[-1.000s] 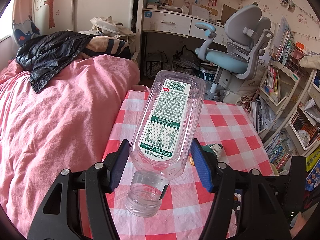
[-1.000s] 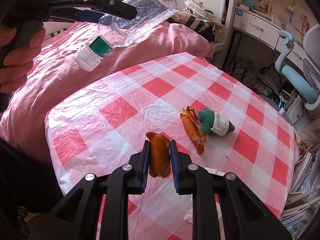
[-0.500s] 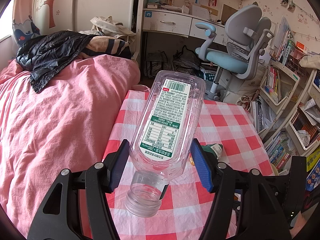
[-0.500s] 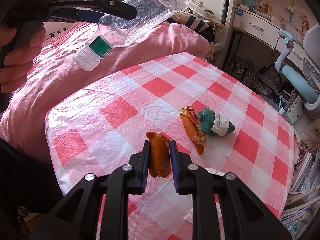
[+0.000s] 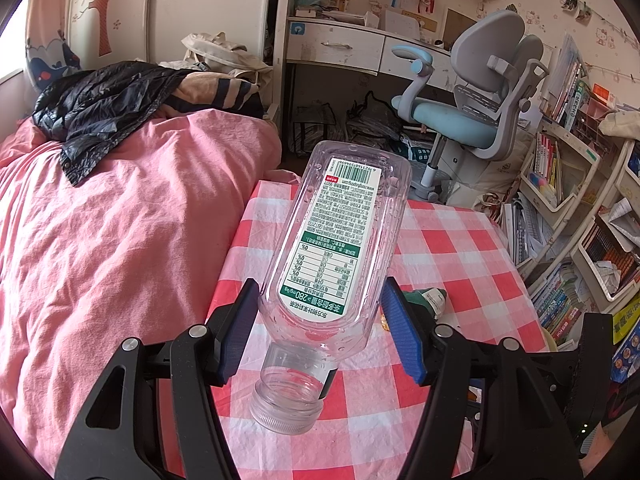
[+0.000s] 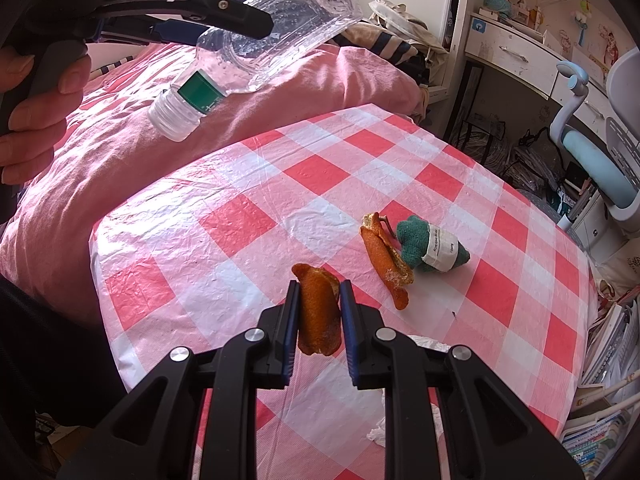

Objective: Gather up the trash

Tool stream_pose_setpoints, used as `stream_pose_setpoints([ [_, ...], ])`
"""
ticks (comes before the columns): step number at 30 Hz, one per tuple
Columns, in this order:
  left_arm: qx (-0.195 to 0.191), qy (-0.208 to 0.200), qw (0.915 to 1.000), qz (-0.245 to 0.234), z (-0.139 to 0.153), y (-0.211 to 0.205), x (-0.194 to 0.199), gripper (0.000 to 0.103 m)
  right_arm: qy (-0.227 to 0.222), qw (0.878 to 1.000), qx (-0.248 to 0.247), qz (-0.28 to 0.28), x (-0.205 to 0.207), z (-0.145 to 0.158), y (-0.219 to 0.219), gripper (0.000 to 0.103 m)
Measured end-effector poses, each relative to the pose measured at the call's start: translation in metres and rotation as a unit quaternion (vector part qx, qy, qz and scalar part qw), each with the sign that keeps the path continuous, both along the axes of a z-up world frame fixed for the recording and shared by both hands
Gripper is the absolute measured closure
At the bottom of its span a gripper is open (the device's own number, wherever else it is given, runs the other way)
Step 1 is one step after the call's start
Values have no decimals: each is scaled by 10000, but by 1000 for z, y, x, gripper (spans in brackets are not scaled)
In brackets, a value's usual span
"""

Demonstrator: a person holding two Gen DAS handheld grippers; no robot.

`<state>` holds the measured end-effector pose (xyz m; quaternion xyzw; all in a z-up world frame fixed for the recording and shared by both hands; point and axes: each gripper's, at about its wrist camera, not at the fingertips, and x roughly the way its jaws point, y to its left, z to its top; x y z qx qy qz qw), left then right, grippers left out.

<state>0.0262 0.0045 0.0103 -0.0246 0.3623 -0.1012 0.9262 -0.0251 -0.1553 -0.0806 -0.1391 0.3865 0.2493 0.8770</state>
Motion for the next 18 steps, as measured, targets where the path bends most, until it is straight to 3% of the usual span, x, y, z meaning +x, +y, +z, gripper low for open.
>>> stream_pose_setpoints([
  [18, -6, 2, 10000, 9, 1, 0, 3, 43, 2, 10000, -4, -1, 0, 0, 0, 82],
])
